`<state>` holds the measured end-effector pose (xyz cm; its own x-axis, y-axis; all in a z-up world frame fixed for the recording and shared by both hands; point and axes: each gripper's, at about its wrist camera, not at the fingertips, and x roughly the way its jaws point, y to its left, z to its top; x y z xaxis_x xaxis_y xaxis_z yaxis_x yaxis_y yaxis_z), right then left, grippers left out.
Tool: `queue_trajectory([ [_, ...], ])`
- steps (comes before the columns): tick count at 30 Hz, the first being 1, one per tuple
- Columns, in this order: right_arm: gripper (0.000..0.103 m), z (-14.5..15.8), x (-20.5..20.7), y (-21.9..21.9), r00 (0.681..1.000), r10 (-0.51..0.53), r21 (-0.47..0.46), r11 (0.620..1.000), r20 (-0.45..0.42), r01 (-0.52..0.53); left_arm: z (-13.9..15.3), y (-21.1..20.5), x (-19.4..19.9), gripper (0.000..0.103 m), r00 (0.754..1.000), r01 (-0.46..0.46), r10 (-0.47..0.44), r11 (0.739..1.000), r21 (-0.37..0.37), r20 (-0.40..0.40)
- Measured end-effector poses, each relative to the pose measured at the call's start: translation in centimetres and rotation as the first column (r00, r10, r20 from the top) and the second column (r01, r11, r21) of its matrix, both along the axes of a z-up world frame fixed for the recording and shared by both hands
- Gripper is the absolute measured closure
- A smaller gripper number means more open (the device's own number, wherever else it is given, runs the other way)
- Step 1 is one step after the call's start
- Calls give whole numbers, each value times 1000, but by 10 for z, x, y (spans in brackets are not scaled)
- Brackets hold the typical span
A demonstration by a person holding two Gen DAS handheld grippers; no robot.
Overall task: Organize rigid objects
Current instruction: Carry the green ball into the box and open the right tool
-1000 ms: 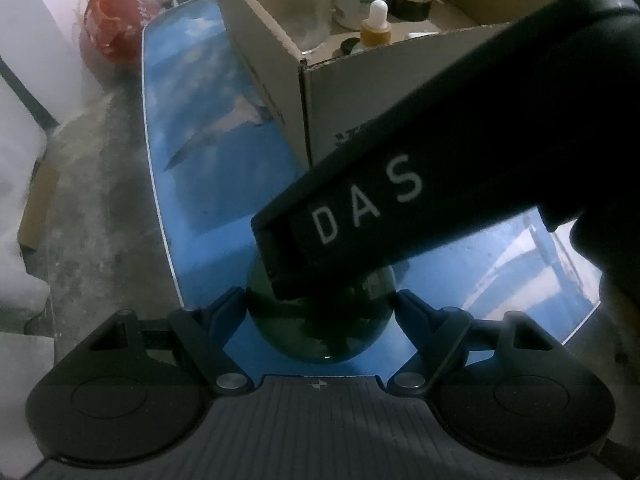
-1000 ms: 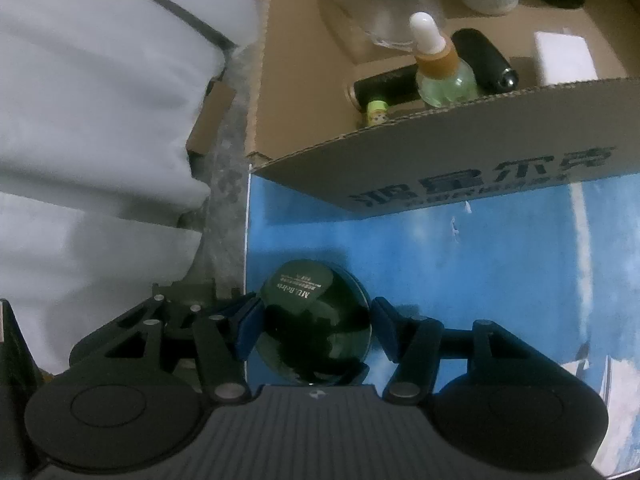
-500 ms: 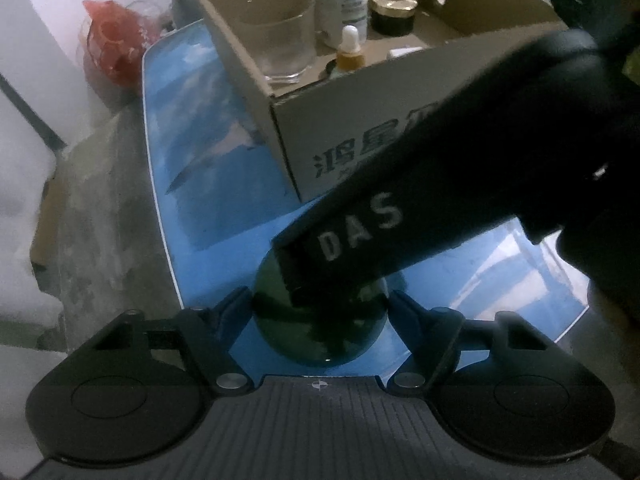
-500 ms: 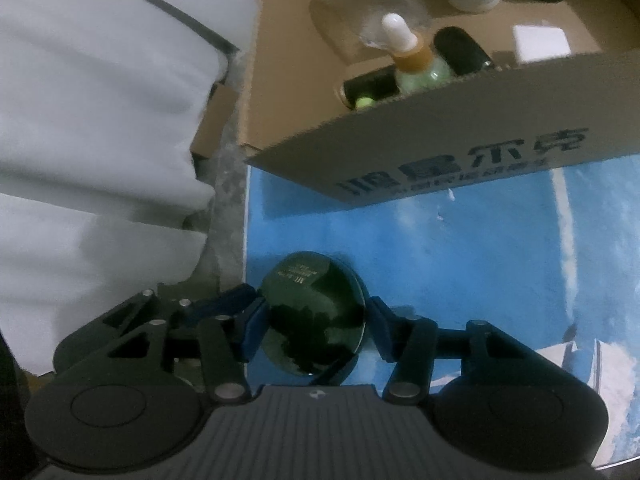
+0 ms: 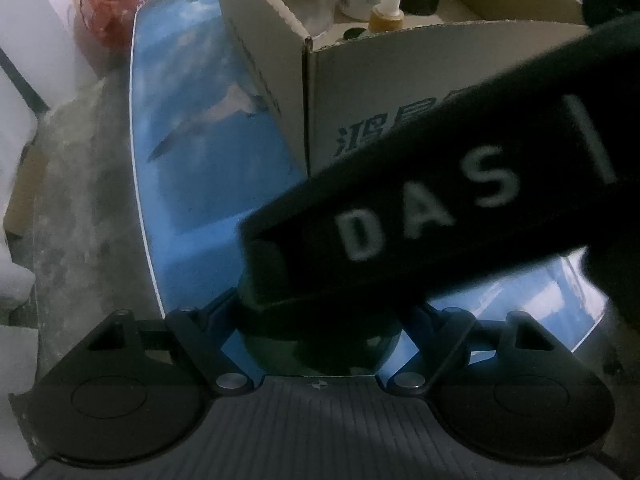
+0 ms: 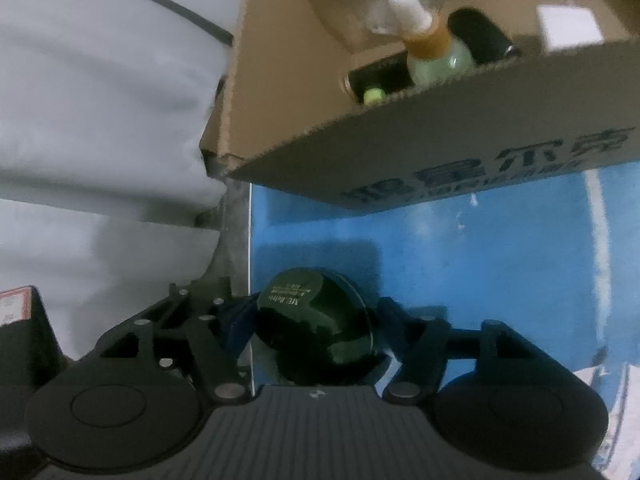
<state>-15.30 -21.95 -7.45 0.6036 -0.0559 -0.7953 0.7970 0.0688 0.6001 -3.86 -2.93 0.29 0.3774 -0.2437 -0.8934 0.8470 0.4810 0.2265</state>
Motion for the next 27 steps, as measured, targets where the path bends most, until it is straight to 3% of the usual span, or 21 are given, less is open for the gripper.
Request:
queue_trajectory([
  [8,33,4,0,3,1000,11,16,1000,20,-11,9,4,-7,21,999,-41,41,999,-12,-6],
  [15,33,68,-24,4,997,-24,-16,1000,76,25,67,-10,-40,21,999,-31,32,999,-15,37],
  [22,33,154,-92,-28,984,-134,-159,976,119,152,140,-74,-82,21,987,88,-74,992,-92,141],
  [27,33,160,-143,-76,974,-202,-234,947,100,220,140,-143,-83,21,980,143,-118,977,-156,158],
])
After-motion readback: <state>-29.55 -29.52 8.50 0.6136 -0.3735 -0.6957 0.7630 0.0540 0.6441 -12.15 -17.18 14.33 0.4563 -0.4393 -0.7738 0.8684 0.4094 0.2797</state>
